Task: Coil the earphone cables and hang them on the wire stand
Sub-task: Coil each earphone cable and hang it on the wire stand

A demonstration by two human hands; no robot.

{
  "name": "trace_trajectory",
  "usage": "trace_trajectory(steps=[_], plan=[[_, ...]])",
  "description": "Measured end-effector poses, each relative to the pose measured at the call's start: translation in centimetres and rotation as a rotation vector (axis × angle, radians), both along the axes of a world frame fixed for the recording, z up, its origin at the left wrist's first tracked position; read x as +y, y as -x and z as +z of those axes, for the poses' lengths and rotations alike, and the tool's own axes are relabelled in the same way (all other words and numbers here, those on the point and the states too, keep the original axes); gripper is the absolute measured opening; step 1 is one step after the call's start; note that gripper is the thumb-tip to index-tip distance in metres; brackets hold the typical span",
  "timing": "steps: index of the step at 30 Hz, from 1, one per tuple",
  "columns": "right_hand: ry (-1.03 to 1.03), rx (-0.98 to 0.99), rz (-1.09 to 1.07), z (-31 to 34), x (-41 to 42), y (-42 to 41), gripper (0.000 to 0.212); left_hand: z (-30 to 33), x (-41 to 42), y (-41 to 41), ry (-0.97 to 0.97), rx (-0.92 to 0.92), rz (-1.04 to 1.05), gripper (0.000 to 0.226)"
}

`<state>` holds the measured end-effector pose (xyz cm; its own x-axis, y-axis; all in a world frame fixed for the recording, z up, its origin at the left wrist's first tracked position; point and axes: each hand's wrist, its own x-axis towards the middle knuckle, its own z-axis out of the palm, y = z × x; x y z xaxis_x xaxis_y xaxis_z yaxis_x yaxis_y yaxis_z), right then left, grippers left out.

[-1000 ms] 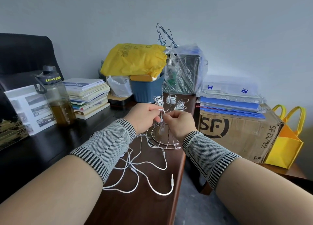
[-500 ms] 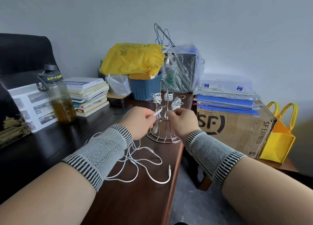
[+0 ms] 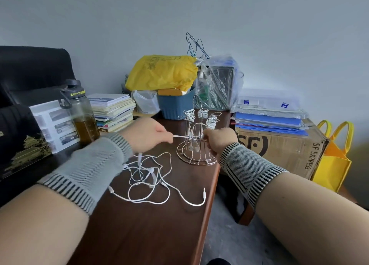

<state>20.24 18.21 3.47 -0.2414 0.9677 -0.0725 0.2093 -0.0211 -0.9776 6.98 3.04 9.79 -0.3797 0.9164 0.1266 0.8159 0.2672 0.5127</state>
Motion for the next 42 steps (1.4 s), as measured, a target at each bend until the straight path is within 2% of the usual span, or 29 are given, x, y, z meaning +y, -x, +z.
trace_trajectory(steps=[4, 6, 8, 11, 14, 17, 20, 25, 30, 34, 37, 39, 42], plan=[[-0.015, -0.043, 0.05, 0.1, 0.0, -0.1, 0.02, 1.3, -1.3, 1.2, -0.224, -0.304, 0.001, 0.021], [-0.141, -0.2, 0.05, 0.7, -0.7, -0.2, 0.02, 1.2, -1.0, 0.4, -0.225, -0.257, -0.023, 0.019], [-0.413, -0.319, -0.012, 1.3, -2.0, -0.5, 0.018, 0.6, -0.4, -1.0, -0.151, -0.082, -0.043, 0.019], [-0.728, -0.146, 0.045, 2.4, -5.0, -1.2, 0.03, -0.9, 1.4, -2.6, -0.136, -0.01, -0.109, 0.027], [-0.849, -0.144, 0.215, 2.4, -6.4, -1.6, 0.035, -1.4, 2.5, -3.7, -0.153, -0.004, -0.118, 0.026], [-0.83, -0.273, 0.185, 1.9, -5.5, -2.3, 0.05, -0.9, 2.3, -3.9, -0.149, -0.007, -0.137, 0.024], [-0.81, -0.35, 0.128, 1.2, -4.6, -2.9, 0.054, -0.4, 1.3, -2.3, -0.12, -0.03, -0.111, 0.021], [-0.905, -0.42, 0.123, 0.1, -4.5, -2.9, 0.052, 0.5, -0.1, -0.2, -0.116, -0.037, -0.042, 0.019], [-0.835, -0.445, 0.041, -0.8, -2.8, -4.2, 0.052, 1.4, -1.2, 1.6, -0.094, -0.009, 0.008, 0.015], [-0.887, -0.523, 0.036, -1.1, -2.4, -4.7, 0.041, 1.7, -0.8, 2.5, -0.268, -0.116, 0.026, 0.011], [-0.92, -0.465, 0.089, -0.5, -3.3, -3.9, 0.021, 1.3, 0.7, 0.2, -0.227, -0.062, -0.054, 0.009], [-0.926, -0.371, 0.122, -0.1, -3.7, -3.6, 0.016, 0.5, 1.9, -1.7, -0.159, -0.001, -0.122, 0.012], [-0.74, -0.042, 0.138, 0.2, -4.0, -3.2, 0.025, -1.0, 3.4, -3.6, -0.139, -0.011, -0.189, 0.011]])
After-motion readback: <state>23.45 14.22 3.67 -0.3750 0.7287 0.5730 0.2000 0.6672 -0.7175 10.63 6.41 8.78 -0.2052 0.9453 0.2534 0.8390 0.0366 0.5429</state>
